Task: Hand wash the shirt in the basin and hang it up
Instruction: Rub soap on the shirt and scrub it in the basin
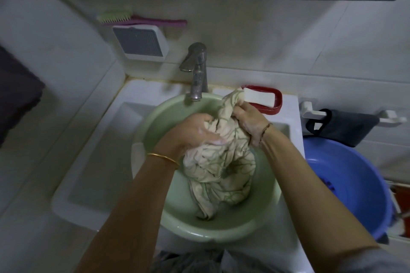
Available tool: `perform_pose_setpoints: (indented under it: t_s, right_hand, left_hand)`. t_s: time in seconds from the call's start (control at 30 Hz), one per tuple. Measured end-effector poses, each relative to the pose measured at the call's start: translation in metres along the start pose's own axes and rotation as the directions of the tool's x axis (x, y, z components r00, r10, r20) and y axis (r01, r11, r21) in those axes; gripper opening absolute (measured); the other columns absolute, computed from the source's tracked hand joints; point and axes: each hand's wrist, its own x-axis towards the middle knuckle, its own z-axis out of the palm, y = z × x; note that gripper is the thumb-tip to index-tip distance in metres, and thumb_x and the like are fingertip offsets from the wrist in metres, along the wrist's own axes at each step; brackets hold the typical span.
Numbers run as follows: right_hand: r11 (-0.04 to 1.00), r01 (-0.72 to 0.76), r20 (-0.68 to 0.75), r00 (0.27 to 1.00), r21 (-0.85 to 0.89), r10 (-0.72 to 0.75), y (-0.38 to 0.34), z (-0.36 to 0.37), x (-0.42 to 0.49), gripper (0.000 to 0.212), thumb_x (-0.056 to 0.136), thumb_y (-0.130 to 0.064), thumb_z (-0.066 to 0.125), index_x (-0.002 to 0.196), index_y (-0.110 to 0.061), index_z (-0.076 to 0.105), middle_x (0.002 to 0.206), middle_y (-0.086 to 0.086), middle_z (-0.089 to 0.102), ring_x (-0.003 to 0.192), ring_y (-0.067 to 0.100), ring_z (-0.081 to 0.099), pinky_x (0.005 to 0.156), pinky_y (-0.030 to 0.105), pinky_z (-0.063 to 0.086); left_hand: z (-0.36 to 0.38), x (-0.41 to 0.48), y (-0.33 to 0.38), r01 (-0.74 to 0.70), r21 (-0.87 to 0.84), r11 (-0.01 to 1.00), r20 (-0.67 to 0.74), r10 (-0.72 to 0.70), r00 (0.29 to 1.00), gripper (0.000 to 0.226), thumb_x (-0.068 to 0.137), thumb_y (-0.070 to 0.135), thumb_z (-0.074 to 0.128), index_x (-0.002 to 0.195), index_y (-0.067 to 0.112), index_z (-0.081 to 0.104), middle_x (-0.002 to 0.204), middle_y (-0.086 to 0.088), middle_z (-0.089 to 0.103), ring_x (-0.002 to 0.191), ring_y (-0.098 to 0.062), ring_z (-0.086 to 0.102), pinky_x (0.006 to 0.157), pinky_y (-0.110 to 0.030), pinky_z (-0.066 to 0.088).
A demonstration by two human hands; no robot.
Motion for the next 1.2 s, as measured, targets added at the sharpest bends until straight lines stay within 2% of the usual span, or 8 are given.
perform_pose_setpoints:
  t_s: [0.2, 0.27, 0.47, 0.63, 0.77, 0.9, 1.07, 1.2]
  right_hand:
    - [0.93, -0.025, -0.055, 0.997, 0.366, 0.048, 0.012, -0.004, -0.007, 0.013, 0.093, -0.007, 0.055, 0.105, -0.01, 0.06, 0.095, 0.008, 0.065, 0.08, 0.018, 0.065, 0.07, 0.029, 0.056]
    - [0.96, 0.279, -0.293, 0.917, -0.02, -0.272, 0.018, 0.008, -0.014, 0.014, 0.088, -0.007, 0.062, 0.101, -0.013, 0.061, 0.092, -0.003, 0.06, 0.08, 0.005, 0.057, 0.075, 0.02, 0.049]
    - [0.472, 0.535, 0.018, 0.675, -0.7, -0.738, 0.021, 0.063, -0.047, 0.043, 0.084, -0.054, 0.045, 0.054, -0.022, 0.045, 0.056, 0.0, 0.051, 0.056, 0.018, 0.052, 0.052, 0.028, 0.036]
    - [0.748, 0.177, -0.205, 0.898, -0.64, -0.388, -0.003, 0.038, -0.012, 0.051, 0.097, -0.036, 0.045, 0.049, -0.019, 0.041, 0.061, 0.006, 0.051, 0.071, 0.026, 0.052, 0.064, 0.03, 0.038]
    - [0.593, 0.347, -0.051, 0.834, -0.726, -0.549, 0.017, 0.059, -0.039, 0.047, 0.096, -0.034, 0.042, 0.054, -0.015, 0.052, 0.066, 0.014, 0.06, 0.065, 0.027, 0.054, 0.062, 0.029, 0.037]
    - [0.8, 0.266, -0.219, 0.872, -0.538, -0.437, 0.001, 0.038, -0.02, 0.05, 0.096, -0.024, 0.048, 0.047, -0.017, 0.037, 0.05, 0.002, 0.043, 0.054, 0.019, 0.04, 0.061, 0.028, 0.03]
    - [0.7, 0.39, -0.136, 0.812, -0.598, -0.568, 0.014, 0.052, -0.041, 0.051, 0.095, -0.024, 0.048, 0.046, -0.028, 0.032, 0.048, -0.009, 0.038, 0.053, 0.016, 0.04, 0.06, 0.03, 0.033]
    - [0.87, 0.311, -0.294, 0.852, -0.383, -0.434, 0.008, 0.03, -0.023, 0.053, 0.096, -0.023, 0.051, 0.046, -0.019, 0.032, 0.046, -0.006, 0.033, 0.044, 0.006, 0.031, 0.055, 0.027, 0.03]
  left_hand:
    - [0.003, 0.011, -0.022, -0.103, -0.712, 0.695, -0.161, -0.019, 0.987, 0.036, 0.072, 0.014, 0.064, 0.108, 0.014, 0.058, 0.111, -0.014, 0.058, 0.109, -0.019, 0.057, 0.102, -0.022, 0.04]
    - [0.013, 0.016, -0.03, -0.087, -0.869, 0.487, -0.099, 0.001, 0.995, 0.035, 0.082, 0.014, 0.06, 0.116, 0.014, 0.053, 0.114, -0.013, 0.053, 0.103, -0.009, 0.058, 0.102, -0.017, 0.038]
    - [0.049, 0.009, -0.005, -0.008, -0.819, 0.574, -0.226, -0.309, 0.924, 0.047, 0.103, 0.035, 0.01, 0.073, 0.015, 0.039, 0.071, -0.005, 0.043, 0.063, -0.015, 0.046, 0.09, -0.032, 0.037]
    - [0.064, 0.029, -0.008, 0.05, -0.881, 0.471, -0.205, -0.475, 0.856, 0.038, 0.086, 0.046, 0.057, 0.082, 0.01, 0.07, 0.077, -0.01, 0.071, 0.079, -0.026, 0.067, 0.083, -0.039, 0.055]
    - [0.058, 0.024, -0.004, 0.032, -0.948, 0.318, -0.123, -0.454, 0.883, 0.038, 0.098, 0.034, 0.039, 0.074, 0.01, 0.056, 0.066, -0.008, 0.059, 0.073, -0.019, 0.055, 0.081, -0.03, 0.044]
    - [0.071, 0.023, -0.003, 0.051, -0.929, 0.365, -0.109, -0.405, 0.908, 0.03, 0.094, 0.034, 0.05, 0.082, 0.011, 0.065, 0.079, -0.011, 0.066, 0.071, -0.021, 0.063, 0.068, -0.03, 0.053]
    - [0.063, 0.027, -0.01, 0.062, -0.942, 0.331, -0.08, -0.397, 0.914, 0.036, 0.097, 0.036, 0.042, 0.081, 0.008, 0.058, 0.067, -0.008, 0.066, 0.066, -0.017, 0.065, 0.062, -0.02, 0.052]
    - [0.059, 0.029, -0.009, 0.303, -0.848, 0.434, 0.133, -0.38, 0.915, 0.067, 0.075, 0.054, 0.067, 0.122, 0.005, 0.062, 0.124, -0.019, 0.06, 0.114, -0.034, 0.059, 0.099, -0.044, 0.047]
